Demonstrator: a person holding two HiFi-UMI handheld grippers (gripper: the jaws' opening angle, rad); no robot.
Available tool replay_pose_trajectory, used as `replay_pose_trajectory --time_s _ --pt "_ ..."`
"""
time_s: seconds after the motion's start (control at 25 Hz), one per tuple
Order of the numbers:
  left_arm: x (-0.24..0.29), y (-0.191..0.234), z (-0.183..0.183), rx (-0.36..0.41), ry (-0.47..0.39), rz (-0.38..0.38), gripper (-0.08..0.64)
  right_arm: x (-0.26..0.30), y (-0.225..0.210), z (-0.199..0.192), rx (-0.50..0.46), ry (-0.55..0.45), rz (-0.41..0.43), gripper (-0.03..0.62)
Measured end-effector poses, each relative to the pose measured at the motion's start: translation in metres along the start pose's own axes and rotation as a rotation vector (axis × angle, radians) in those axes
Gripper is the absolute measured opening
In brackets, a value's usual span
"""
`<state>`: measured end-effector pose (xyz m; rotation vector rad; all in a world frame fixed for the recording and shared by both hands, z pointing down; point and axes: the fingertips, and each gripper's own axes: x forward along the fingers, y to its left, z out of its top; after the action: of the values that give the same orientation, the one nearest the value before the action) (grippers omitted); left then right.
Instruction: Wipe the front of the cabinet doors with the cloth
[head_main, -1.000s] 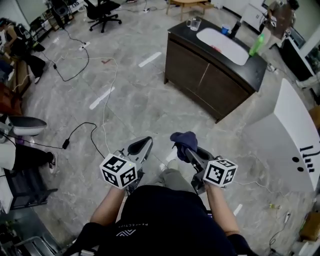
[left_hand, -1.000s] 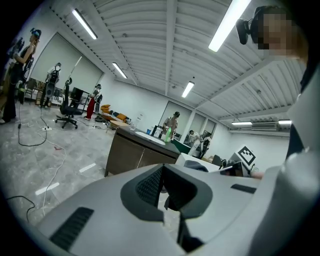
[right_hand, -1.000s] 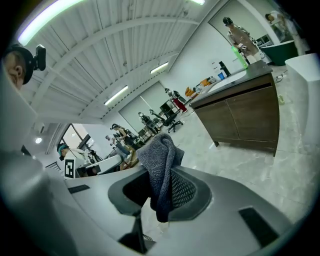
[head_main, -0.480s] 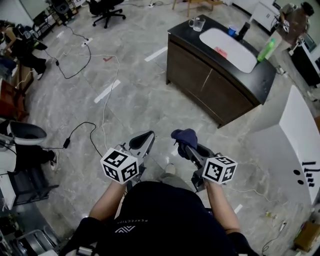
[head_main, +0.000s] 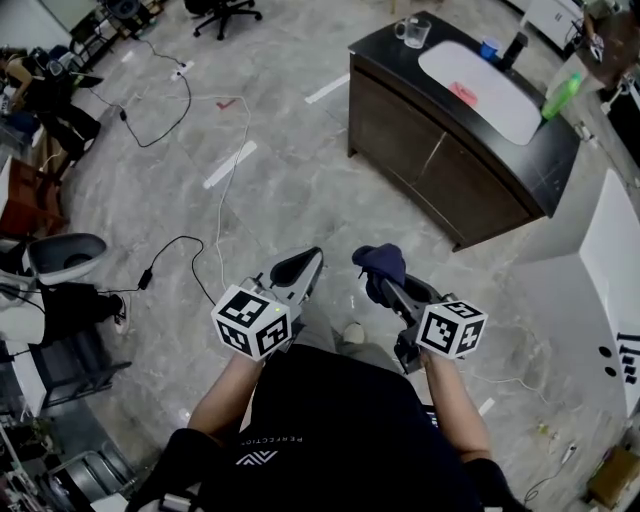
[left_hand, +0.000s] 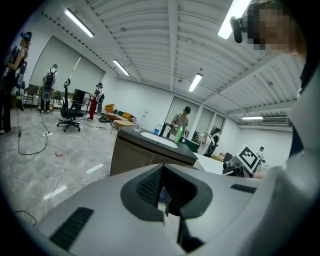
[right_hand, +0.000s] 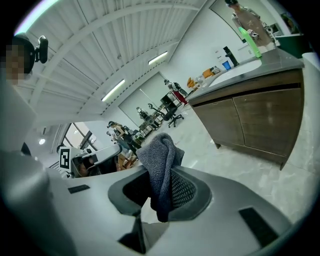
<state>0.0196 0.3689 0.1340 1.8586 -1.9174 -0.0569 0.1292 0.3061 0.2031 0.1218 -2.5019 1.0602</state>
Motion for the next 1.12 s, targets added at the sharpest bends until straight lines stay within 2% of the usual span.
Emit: replay_pose_trajectory --time_s 0.16,0.36,0.8,1.12 --pt "0.013 0.033 0.01 0.002 -0.006 -0.016 -0.002 0.028 0.002 0.013 -0.017 -0.002 0.006 0.086" --pt "0.034 0.077 0.04 0.013 0.003 -0.086 -0.002 0.071 -0.006 0.051 0.005 -0.046 -0.064 0.086" --pt "0.04 0.206 0.087 0.023 0.062 -0.168 -0.002 0.19 0.03 0.102 0.037 -0.092 -0.13 0.086" --pt "0.059 0.251 0.1 0.028 0.091 -0.209 -0.002 0.234 0.029 0.124 0.056 -0.104 -0.162 0.086"
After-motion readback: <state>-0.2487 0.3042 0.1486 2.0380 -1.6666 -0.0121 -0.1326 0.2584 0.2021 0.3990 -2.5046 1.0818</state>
